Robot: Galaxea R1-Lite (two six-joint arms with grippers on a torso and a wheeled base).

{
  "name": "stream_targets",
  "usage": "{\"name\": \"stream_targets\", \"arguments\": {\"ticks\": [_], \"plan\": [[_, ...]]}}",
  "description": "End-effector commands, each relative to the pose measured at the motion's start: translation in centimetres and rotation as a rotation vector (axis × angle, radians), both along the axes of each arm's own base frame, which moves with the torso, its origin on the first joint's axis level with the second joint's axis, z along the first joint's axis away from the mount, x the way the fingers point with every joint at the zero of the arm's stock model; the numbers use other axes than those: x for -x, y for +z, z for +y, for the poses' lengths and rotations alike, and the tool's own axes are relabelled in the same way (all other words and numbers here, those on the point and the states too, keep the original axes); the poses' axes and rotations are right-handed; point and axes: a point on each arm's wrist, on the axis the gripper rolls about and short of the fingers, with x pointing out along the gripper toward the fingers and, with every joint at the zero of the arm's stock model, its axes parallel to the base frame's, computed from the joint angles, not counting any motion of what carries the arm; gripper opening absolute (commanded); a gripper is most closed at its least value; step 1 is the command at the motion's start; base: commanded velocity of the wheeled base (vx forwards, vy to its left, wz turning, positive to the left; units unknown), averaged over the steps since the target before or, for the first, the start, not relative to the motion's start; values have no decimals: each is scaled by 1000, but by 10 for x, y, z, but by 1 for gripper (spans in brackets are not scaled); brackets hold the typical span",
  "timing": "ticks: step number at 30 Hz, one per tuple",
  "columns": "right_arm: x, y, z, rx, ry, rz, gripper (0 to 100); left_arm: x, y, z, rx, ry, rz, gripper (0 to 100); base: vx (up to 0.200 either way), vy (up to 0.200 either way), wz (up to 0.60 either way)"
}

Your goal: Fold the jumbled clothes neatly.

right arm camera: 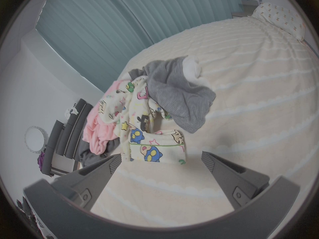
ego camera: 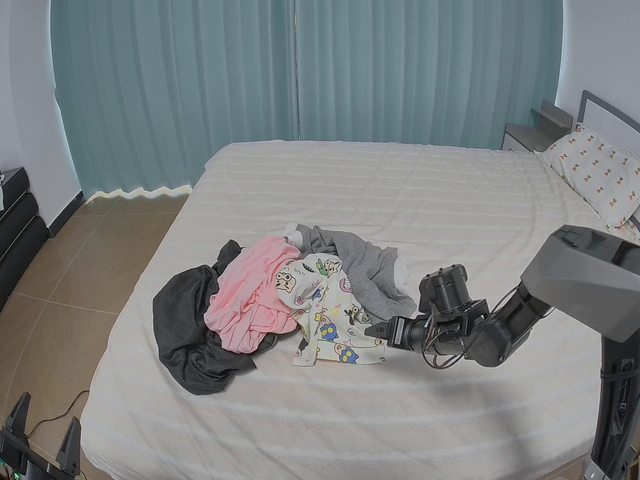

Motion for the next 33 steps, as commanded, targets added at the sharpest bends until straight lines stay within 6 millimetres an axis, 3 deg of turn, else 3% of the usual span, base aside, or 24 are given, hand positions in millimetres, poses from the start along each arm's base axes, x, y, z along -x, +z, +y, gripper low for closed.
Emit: {"name": "stream_targets", "arguments": {"ticks": [1,10,23,33], "plan": [[-7,-32,6,29,14,44,100,0,-5,0,2,1,-1,100,0,0,0],[-23,-52,18,76,62,43,100,0,-5,0,2,1,-1,100,0,0,0],[-59,-50,41,86,94,14,100,0,-5,0,3,1,-1,100,0,0,0],[-64,-46,47,86,140,64,100,0,-5,0,6,1,1,100,0,0,0]]}}
